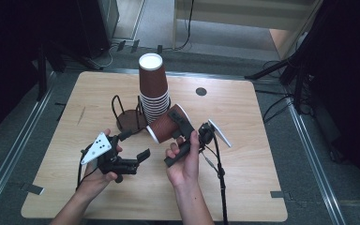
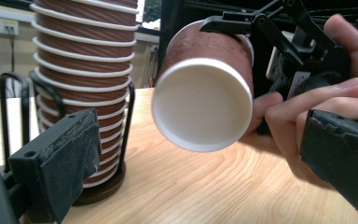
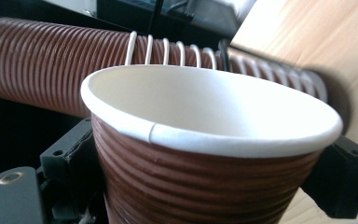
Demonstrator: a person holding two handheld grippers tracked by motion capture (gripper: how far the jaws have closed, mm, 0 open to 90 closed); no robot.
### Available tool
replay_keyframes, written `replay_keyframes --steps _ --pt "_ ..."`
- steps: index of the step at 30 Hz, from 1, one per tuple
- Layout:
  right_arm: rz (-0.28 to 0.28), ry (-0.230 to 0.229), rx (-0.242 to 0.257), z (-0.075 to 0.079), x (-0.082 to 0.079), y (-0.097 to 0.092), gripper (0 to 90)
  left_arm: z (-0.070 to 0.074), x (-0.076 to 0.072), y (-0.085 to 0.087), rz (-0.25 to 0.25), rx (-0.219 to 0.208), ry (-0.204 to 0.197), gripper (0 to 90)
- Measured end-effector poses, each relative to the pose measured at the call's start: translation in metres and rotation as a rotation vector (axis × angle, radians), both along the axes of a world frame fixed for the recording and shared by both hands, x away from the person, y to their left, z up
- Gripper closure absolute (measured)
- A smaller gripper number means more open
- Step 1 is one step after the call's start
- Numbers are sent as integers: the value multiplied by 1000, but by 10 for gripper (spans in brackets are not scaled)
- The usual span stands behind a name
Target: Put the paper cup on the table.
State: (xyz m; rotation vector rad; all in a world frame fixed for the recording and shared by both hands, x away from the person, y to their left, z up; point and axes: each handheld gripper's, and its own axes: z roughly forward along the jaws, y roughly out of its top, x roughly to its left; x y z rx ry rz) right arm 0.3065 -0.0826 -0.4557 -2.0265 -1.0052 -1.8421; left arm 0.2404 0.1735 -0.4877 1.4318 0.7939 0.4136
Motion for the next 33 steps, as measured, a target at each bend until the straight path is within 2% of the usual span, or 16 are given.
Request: replay_keyframes --steps 3,6,9,14,17,18,19,22,27,30,33 --pt "-5 -59 -110 7 2 -2 114 -3 -1 8 14 7 9 0" --pt "-16 -106 -183 13 3 -3 113 -7 -1 15 31 3 24 0" --pt "-30 -129 -247 17 3 -3 112 -10 -3 23 38 3 29 0" --pt "-17 -202 -344 25 -1 -2 112 -15 -7 35 58 4 35 0" --pt "-24 -251 -420 29 -3 -3 111 -19 -8 43 79 3 46 0" --pt "-24 -251 -420 29 -3 -3 111 -19 -8 43 79 3 46 0" --pt "-44 -270 -459 30 -3 -5 111 -22 -9 48 90 10 51 0" --pt "-80 -280 -484 29 -1 -7 111 -24 -11 55 106 16 57 0" --pt "-124 -358 -555 30 0 -7 110 -29 -14 67 141 21 71 0" --pt "-127 -370 -586 30 1 -9 109 -33 -15 73 161 24 84 0" --pt "-141 -403 -647 31 1 -10 109 -38 -17 79 184 30 94 0"
